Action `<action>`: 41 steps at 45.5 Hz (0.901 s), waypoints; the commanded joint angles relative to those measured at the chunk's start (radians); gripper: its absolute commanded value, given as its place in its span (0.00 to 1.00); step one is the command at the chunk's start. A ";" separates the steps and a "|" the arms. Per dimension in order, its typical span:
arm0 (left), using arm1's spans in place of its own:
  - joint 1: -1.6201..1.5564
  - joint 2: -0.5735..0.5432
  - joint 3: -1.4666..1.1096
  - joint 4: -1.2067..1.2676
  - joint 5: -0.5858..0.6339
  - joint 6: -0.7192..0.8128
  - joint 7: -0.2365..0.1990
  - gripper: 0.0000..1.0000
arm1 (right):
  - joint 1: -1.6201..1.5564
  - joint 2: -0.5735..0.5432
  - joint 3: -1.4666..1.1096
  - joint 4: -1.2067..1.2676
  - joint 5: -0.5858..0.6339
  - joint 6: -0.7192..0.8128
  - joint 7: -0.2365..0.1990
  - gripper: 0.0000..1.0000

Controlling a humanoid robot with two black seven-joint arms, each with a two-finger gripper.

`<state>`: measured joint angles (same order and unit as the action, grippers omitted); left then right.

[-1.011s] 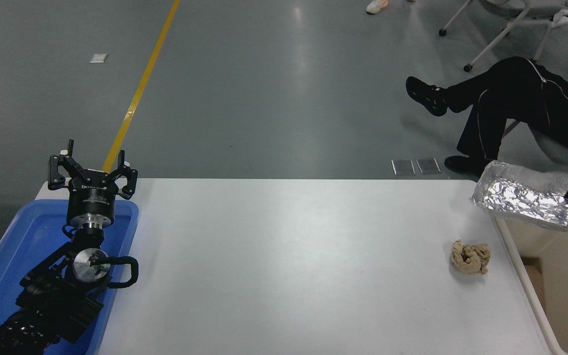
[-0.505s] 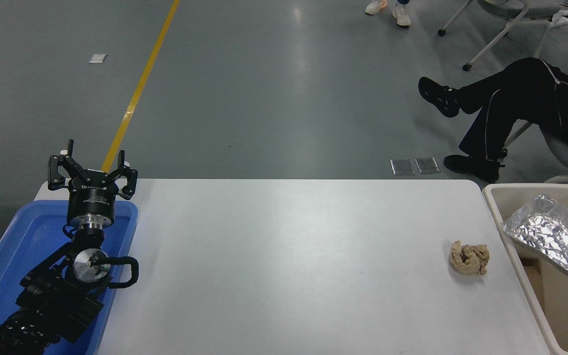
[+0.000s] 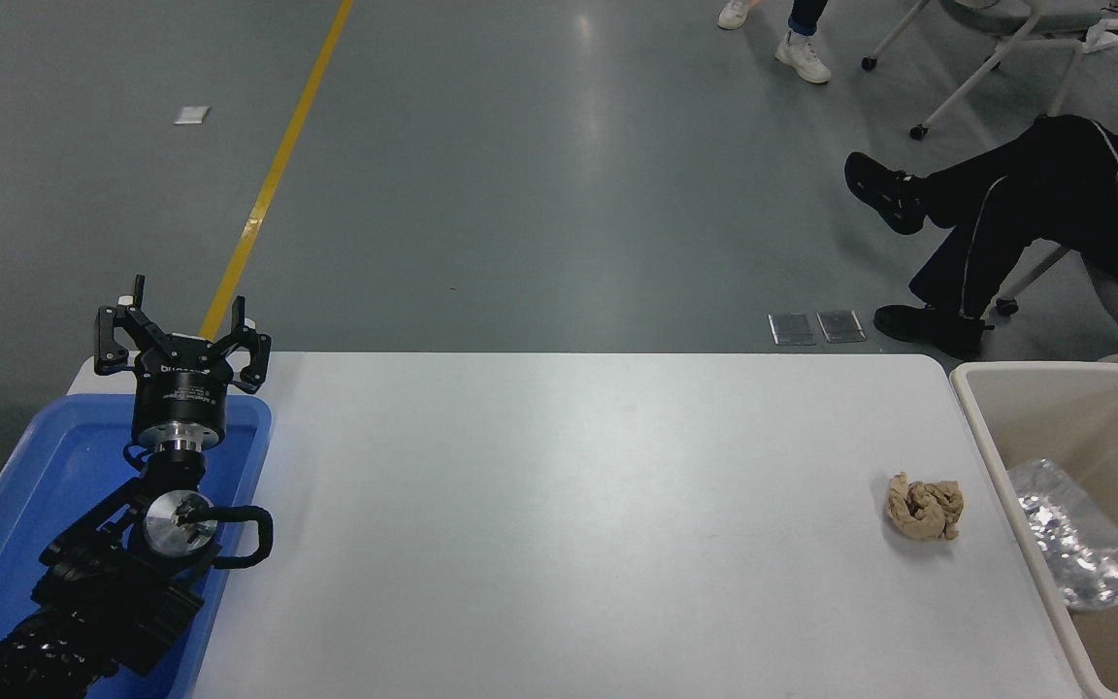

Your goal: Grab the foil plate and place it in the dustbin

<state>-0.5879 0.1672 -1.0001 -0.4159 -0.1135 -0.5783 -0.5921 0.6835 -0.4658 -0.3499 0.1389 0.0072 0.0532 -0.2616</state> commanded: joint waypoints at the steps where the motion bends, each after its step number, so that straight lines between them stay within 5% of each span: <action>1: 0.000 0.000 0.000 0.000 0.000 0.001 -0.002 0.99 | 0.109 0.003 -0.009 0.051 -0.006 0.036 0.004 1.00; 29: -0.001 -0.002 0.000 -0.001 0.002 0.000 0.000 0.99 | 0.870 -0.001 -0.405 0.827 -0.001 0.045 0.002 1.00; 41: -0.001 -0.002 0.000 -0.001 0.002 0.000 0.000 0.99 | 1.258 -0.007 -0.610 1.171 0.005 0.210 0.002 1.00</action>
<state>-0.5891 0.1660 -1.0002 -0.4170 -0.1120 -0.5786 -0.5918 1.5910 -0.4694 -0.7711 1.0009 0.0079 0.1415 -0.2595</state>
